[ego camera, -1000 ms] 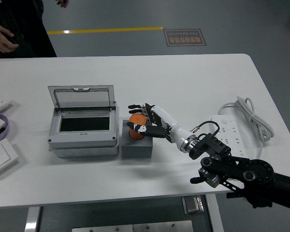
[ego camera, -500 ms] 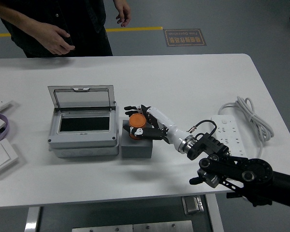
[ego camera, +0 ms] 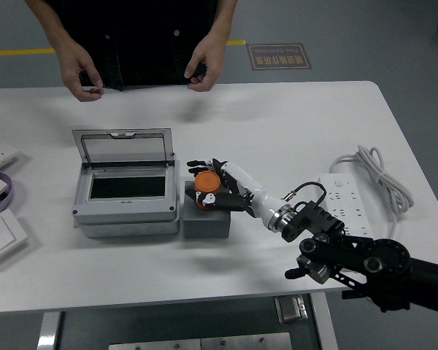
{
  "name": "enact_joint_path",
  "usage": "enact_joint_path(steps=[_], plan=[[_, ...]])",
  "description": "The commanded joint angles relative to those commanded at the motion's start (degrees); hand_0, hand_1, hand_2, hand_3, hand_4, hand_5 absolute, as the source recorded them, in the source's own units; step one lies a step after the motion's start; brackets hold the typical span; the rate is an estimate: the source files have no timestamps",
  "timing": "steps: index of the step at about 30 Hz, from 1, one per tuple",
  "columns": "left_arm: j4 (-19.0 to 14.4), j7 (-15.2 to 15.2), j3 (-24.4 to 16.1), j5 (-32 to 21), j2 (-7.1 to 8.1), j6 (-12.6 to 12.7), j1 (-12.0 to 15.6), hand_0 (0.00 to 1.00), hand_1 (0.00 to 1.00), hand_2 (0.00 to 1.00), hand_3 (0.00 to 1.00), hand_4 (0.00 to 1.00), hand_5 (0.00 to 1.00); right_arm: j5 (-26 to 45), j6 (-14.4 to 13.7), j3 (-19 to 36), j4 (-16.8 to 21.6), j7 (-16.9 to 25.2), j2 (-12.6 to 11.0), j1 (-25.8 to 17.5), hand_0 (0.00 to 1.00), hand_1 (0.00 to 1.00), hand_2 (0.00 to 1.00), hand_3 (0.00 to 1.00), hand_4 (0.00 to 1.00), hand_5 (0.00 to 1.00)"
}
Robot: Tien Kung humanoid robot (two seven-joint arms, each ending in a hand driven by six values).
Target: Pick up the cylinder from the cube,place it in the box,flap close box
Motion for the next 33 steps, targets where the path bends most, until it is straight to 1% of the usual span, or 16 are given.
enact_joint_path(steps=[4,5,10,11,16,17,22,23,28,29,33], plan=[[0.00,-0.04,-0.06,0.06,0.02,0.01,-0.05,0.583,0.566,0.546,0.607,0.630,0.191,-0.20,-0.21,0.06,0.16,-0.08,-0.02,-0.05,0.875,0.846,0.817,0.812,0.754,0.189],[0.01,-0.06,-0.07,0.07,0.03,0.01,-0.07,0.583,0.566,0.546,0.607,0.629,0.188,-0.25,-0.26,0.07,0.19,-0.11,-0.03,-0.08,0.819,0.790,0.778,0.782,0.569,0.002],[0.02,-0.13,-0.14,0.17,0.10,0.05,-0.11,0.583,0.566,0.546,0.607,0.629,0.188,-0.56,-0.52,0.09,0.35,-0.31,-0.06,-0.12,0.819,0.790,0.778,0.782,0.569,0.002],[0.01,-0.14,-0.12,0.15,0.11,0.06,-0.11,0.583,0.565,0.546,0.606,0.627,0.185,-0.57,-0.53,0.07,0.36,-0.35,-0.06,-0.12,0.791,0.768,0.753,0.723,0.370,0.002],[0.01,-0.14,0.00,0.08,0.10,0.10,-0.16,0.583,0.565,0.546,0.606,0.627,0.185,-0.62,-0.56,0.10,0.42,-0.52,-0.09,-0.16,0.791,0.768,0.753,0.723,0.370,0.002],[0.02,-0.15,0.03,0.06,0.11,0.10,-0.18,0.582,0.565,0.546,0.606,0.626,0.185,-0.65,-0.57,0.13,0.44,-0.56,-0.10,-0.18,0.783,0.755,0.731,0.707,0.205,0.002],[0.05,-0.22,0.02,0.01,0.19,0.14,-0.27,0.582,0.565,0.546,0.606,0.626,0.185,-0.38,-0.60,0.28,0.44,-0.66,-0.12,-0.27,0.783,0.755,0.731,0.707,0.205,0.002],[0.05,-0.24,-0.04,0.04,0.21,0.15,-0.28,0.582,0.565,0.546,0.605,0.626,0.183,-0.25,-0.58,0.33,0.42,-0.67,-0.12,-0.31,0.785,0.752,0.722,0.701,0.176,0.002],[0.04,-0.30,-0.42,0.29,0.21,0.18,-0.35,0.582,0.565,0.546,0.605,0.626,0.183,-0.16,-0.45,0.67,0.59,-1.16,-0.12,-0.51,0.785,0.752,0.722,0.701,0.176,0.002],[0.04,-0.31,-0.50,0.37,0.21,0.19,-0.36,0.582,0.565,0.546,0.605,0.627,0.184,-0.21,-0.49,0.77,0.64,-1.22,-0.12,-0.56,0.800,0.731,0.697,0.663,0.002,0.002],[0.02,-0.36,-0.77,0.57,0.19,0.23,-0.32,0.582,0.565,0.546,0.605,0.627,0.184,-0.23,-1.27,1.75,0.96,-1.10,-0.01,-0.96,0.800,0.731,0.697,0.663,0.002,0.002]])
